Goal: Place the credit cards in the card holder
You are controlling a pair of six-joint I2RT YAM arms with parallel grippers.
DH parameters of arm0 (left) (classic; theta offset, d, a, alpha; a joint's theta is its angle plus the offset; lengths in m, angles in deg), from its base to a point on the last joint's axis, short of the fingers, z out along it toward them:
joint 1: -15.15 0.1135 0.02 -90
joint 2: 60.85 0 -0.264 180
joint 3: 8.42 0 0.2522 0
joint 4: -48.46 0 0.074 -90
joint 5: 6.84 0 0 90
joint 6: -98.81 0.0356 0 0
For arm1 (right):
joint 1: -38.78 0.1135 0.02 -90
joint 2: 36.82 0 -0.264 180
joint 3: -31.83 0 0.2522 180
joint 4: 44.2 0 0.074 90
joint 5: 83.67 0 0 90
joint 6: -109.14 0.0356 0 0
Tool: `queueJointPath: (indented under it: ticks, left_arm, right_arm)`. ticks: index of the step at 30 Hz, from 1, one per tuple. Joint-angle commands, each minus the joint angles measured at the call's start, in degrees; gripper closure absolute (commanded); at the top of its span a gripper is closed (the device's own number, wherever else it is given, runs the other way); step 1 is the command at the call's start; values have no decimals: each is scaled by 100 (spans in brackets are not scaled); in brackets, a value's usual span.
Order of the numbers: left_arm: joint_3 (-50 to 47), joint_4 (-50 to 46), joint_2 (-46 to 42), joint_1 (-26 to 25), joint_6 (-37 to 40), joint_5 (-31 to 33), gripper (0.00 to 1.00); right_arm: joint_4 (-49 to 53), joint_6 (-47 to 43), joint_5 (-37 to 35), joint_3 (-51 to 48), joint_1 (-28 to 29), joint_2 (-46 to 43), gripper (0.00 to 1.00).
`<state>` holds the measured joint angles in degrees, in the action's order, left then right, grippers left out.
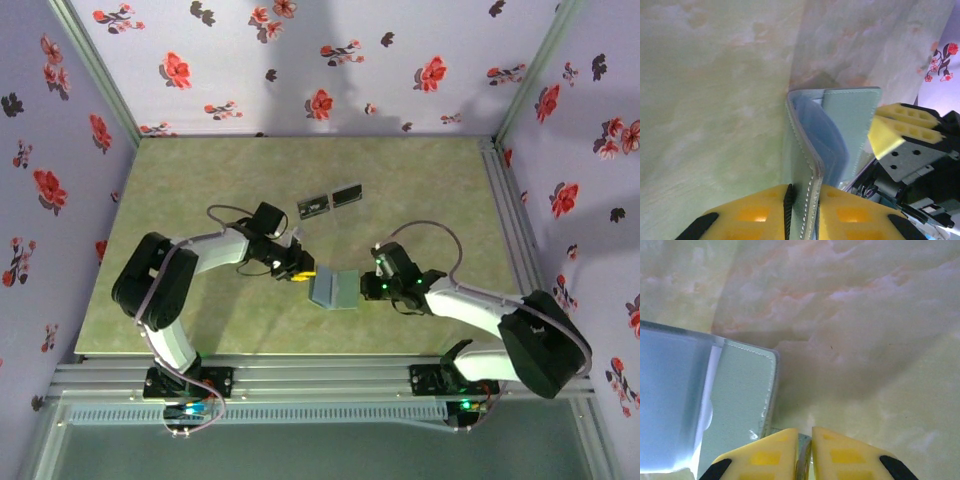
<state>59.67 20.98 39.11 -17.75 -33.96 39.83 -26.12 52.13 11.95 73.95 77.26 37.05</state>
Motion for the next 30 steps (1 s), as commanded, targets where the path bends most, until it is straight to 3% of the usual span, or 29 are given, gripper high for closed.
queueJointPath:
  ticks: [1, 3, 6, 9, 16, 21, 27, 30]
  left_arm:
    - [-88, -104, -178, -49, 82, -79, 82]
    - [-80, -140, -204, -50, 100, -79, 86]
    - [-80, -151, -233, -49, 93, -79, 91]
    - [-106, -173, -258, -50, 97, -70, 94]
    - [-5, -870, -565, -49, 339, 245, 96]
    - [-183, -540, -649, -49, -92, 193, 100]
    - [-337, 63, -749, -50, -594, 53, 100]
    - [-519, 429, -842, -50, -894, 106, 100]
  right_arm:
    - [-189, -118, 88, 153, -43, 132, 85]
    - [-129, -162, 96, 207, -42, 176, 83]
    - [-46, -184, 29, 251, -42, 155, 70]
    - [-133, -270, 92, 244, -47, 81, 66]
    - [471, -583, -369, 390, 38, -898, 51]
    - [753, -1066, -1053, 678, 1045, -1293, 42]
    - [-570, -89, -22, 678, 1271, -322, 33]
    - [-1177, 85, 453, 677, 1289, 342, 19]
